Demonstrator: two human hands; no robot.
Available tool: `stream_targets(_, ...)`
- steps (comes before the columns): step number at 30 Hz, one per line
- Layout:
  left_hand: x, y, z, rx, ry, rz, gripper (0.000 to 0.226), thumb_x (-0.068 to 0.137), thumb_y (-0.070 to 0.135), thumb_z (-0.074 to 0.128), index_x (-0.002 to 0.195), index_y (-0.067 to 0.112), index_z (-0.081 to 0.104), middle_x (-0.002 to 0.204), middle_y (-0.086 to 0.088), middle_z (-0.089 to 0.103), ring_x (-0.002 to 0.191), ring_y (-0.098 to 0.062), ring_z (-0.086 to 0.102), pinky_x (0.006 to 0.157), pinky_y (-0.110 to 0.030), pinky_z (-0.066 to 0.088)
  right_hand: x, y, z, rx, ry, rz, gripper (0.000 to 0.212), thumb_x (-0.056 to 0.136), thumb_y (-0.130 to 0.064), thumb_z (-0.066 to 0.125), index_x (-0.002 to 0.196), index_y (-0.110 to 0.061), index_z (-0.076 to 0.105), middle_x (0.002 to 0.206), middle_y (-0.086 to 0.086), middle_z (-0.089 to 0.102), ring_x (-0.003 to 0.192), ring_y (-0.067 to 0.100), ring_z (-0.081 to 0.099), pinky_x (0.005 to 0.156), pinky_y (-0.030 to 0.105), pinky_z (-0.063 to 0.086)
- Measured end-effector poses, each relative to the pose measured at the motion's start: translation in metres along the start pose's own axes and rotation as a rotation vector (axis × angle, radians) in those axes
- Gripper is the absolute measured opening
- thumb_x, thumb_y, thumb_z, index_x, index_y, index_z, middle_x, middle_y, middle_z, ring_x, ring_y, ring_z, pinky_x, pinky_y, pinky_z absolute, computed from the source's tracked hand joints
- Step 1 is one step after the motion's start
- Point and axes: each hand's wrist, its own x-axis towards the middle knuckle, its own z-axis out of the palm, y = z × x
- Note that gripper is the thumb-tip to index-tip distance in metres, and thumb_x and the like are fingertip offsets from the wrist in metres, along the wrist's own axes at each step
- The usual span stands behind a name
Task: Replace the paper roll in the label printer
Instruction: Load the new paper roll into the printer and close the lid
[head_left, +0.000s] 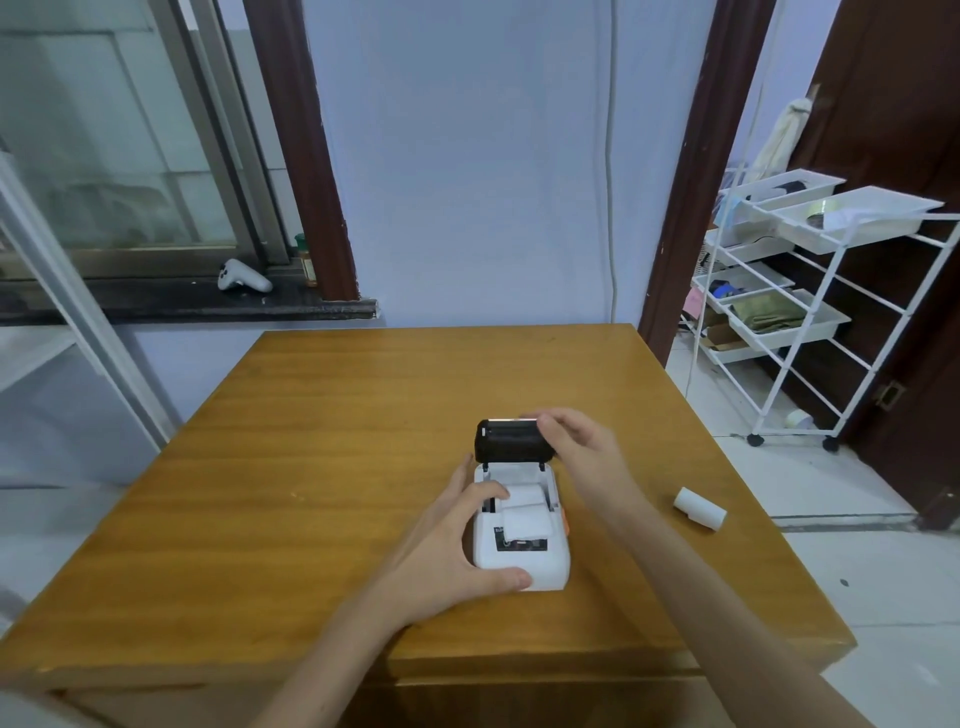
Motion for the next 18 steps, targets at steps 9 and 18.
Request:
stream_targets(9, -0.001, -0.005, 0.004, 0.036, 0.052, 0.040, 0.067, 0.064, 0.065, 0.079, 0.117, 0.064, 0.038, 0.161, 0.027, -0.011, 0.141, -0.001, 0.026, 0.103, -0.028, 0.040, -0.028, 0.009, -0.008, 0.098, -0.096, -0.010, 0.021, 0.092, -0.005, 0.058, 0.102, -0.014, 0.074, 0.126, 0.000, 0.065, 0.113, -0.007, 0.060, 0.083, 0.015, 0.052)
stream_targets(18, -0.005, -0.010, 0.010, 0.150, 0.222, 0.163, 0.062, 0.069, 0.065, 0.076, 0.121, 0.039, 0.054, 0.161, 0.022, 0.011, 0.138, -0.014, 0.037, 0.104, -0.049, 0.044, -0.040, 0.015, -0.006, 0.081, -0.136, 0.014, 0.028, 0.091, -0.006, 0.060, 0.103, -0.024, 0.077, 0.133, -0.010, 0.061, 0.130, 0.003, 0.049, 0.110, 0.047, 0.040)
